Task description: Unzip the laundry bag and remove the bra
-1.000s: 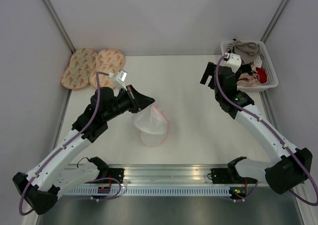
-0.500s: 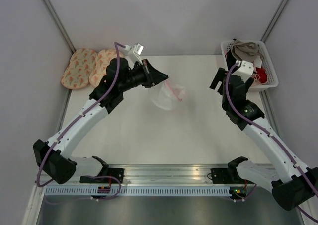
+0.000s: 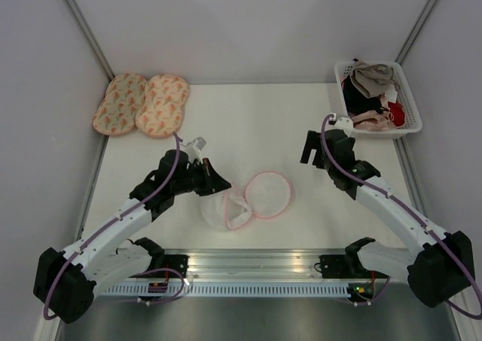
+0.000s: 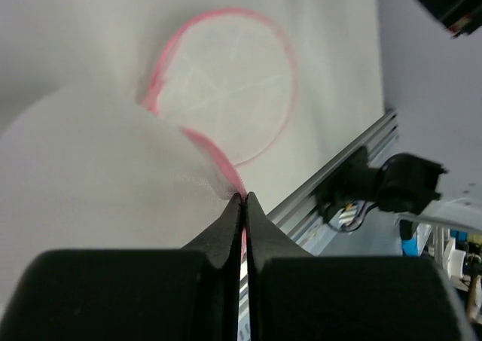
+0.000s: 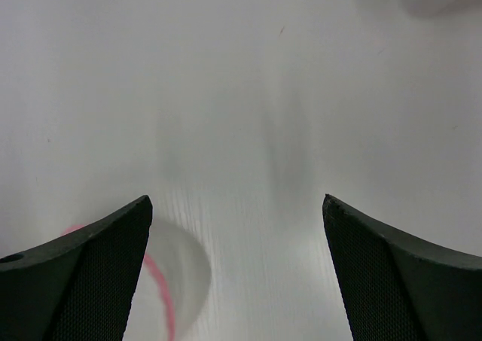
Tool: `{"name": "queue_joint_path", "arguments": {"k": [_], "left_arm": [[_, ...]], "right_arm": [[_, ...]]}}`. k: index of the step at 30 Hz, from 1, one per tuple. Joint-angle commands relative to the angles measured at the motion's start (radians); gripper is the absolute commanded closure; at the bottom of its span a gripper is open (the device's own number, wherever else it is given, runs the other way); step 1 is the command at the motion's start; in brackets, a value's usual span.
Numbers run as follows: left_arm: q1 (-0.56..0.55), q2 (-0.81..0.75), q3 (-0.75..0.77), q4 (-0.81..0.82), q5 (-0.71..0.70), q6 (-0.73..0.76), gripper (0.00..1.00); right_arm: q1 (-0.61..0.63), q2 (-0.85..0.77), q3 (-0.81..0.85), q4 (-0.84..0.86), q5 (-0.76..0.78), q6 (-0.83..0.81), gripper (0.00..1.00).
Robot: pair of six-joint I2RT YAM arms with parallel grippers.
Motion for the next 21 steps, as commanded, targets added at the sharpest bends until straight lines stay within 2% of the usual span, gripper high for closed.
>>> {"name": "queue_joint_path", "arguments": {"k": [1,5,9,14,18,21], "left_arm": [[0.001,0.035,-0.103,-0.031,0.105,-0.029,0.98],[0.001,0.03,-0.198,-0.031,0.066,-0.031,0.98],[0.001,0.007,-0.21,-0.032,0.034,-0.037,0.98],[0.001,-0.003,-0.201,-0.032,0.009,-0.043,0.98],[0.001,-0.017,-0.2,-0.035,-0.002,-0.048,0.98],[0.001,-0.035,-0.203,-0.04,-0.011,-0.052,0.98]], "right_arm": [[0.004,0.037,-0.076,0.049,-0.211,0.092,0.02],[0.015,0.031,-0.164,0.097,-0.337,0.129,0.02],[0.021,0.018,-0.208,0.113,-0.461,0.175,0.02],[0.071,0.008,-0.286,0.152,-0.515,0.246,0.02],[0.104,0.022,-0.337,0.184,-0.505,0.31,0.02],[0.117,0.018,-0.354,0.178,-0.479,0.341,0.06]]}}
